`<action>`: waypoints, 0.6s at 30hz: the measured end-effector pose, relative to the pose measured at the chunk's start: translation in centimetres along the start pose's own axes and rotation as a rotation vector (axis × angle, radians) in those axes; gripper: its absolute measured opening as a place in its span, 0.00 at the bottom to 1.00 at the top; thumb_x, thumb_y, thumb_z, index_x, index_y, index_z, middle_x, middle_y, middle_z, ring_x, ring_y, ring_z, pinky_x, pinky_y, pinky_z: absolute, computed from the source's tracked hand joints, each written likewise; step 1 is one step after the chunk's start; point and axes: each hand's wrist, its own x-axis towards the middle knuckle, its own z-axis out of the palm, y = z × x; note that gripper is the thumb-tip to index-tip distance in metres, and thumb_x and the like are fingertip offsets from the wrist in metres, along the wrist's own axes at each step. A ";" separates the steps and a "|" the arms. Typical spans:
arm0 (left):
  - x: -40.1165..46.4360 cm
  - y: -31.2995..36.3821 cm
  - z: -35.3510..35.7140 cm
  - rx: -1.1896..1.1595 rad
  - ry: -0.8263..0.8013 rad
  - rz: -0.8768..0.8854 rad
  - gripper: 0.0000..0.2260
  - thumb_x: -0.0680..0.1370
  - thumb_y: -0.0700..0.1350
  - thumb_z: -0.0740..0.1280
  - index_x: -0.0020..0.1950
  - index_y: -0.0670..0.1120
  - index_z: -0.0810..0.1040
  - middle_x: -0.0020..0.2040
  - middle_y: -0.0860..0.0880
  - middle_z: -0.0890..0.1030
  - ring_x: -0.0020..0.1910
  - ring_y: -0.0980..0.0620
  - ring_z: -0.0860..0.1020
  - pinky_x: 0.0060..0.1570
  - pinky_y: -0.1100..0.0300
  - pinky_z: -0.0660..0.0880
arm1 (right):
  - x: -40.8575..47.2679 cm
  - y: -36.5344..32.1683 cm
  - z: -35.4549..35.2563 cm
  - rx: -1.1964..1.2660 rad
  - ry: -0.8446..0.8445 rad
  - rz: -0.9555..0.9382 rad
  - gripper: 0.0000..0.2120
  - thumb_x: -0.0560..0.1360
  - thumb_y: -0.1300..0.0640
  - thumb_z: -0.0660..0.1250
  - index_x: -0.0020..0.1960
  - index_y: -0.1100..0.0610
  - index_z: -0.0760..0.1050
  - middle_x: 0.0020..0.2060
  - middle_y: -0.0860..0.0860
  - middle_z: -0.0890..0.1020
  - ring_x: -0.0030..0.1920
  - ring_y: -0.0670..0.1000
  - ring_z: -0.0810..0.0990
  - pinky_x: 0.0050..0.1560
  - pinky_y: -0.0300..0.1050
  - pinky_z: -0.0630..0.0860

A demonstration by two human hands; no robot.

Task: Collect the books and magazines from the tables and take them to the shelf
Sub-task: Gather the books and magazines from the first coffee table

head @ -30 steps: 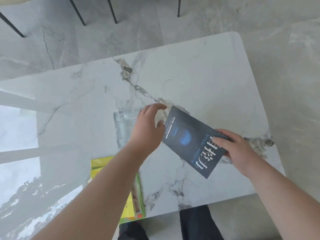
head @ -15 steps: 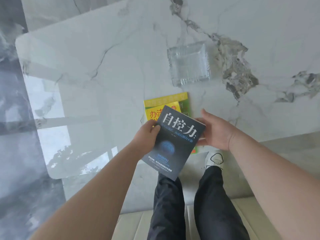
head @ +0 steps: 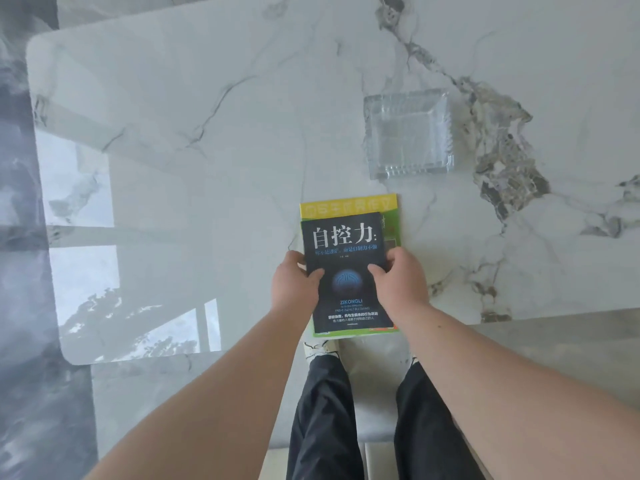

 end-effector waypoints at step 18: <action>-4.7 2.7 -9.8 -0.481 -0.387 -0.039 0.11 0.80 0.38 0.66 0.62 0.40 0.75 0.56 0.40 0.85 0.50 0.42 0.83 0.56 0.51 0.77 | -5.8 -4.3 -7.2 0.569 -0.317 0.133 0.13 0.75 0.66 0.68 0.58 0.57 0.75 0.46 0.48 0.83 0.40 0.43 0.81 0.33 0.33 0.74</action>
